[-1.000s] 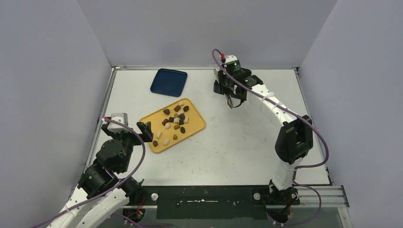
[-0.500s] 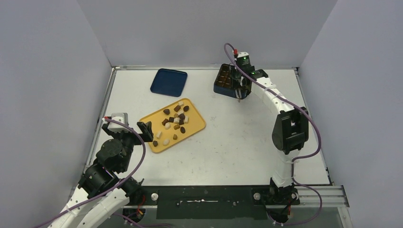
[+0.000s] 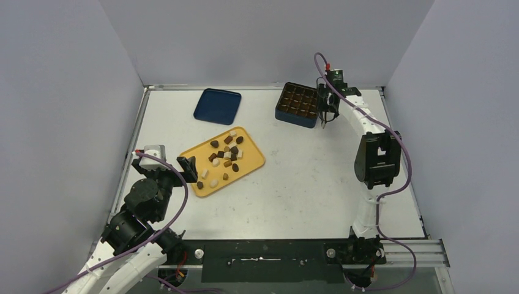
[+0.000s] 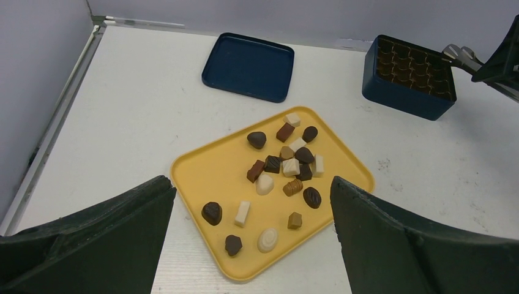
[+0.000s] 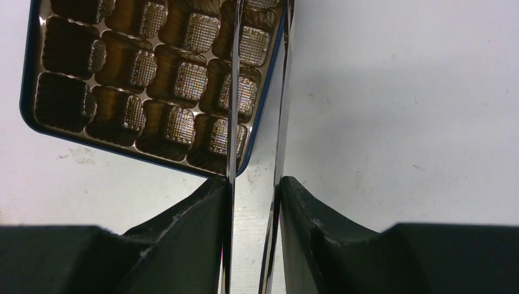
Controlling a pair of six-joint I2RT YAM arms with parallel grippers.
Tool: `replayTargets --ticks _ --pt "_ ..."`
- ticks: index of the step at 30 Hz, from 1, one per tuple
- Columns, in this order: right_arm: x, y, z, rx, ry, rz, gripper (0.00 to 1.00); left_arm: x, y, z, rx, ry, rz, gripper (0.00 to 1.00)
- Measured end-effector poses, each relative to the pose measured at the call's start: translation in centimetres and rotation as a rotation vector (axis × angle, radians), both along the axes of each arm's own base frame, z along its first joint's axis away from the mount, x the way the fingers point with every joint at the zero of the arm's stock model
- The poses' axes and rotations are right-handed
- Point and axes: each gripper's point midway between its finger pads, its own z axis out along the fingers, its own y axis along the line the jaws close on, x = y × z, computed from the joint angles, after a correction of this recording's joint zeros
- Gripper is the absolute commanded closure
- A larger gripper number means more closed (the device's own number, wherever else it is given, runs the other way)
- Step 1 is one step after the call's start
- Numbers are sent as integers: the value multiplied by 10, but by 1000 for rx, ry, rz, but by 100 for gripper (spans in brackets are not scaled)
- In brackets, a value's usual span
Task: Pack the chocolate
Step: Place the fake chocolate in the packing box.
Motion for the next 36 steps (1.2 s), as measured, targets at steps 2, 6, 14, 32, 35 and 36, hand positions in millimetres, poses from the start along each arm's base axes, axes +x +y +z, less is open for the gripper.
replayTargets --ticks 2,6,14,32,35,36 --pt "2 0 -4 2 6 1 75 0 0 0 0 0 0 3" --pt "3 2 -7 9 12 9 75 0 0 0 0 0 1 3" --pt "16 -1 6 28 -21 15 70 0 0 0 0 0 2 3" --pt "20 -3 -5 32 1 12 63 0 0 0 0 0 2 3" --pt "20 -3 -5 32 2 12 63 0 0 0 0 0 2 3" --pt "19 -3 -5 31 3 12 63 0 0 0 0 0 2 3"
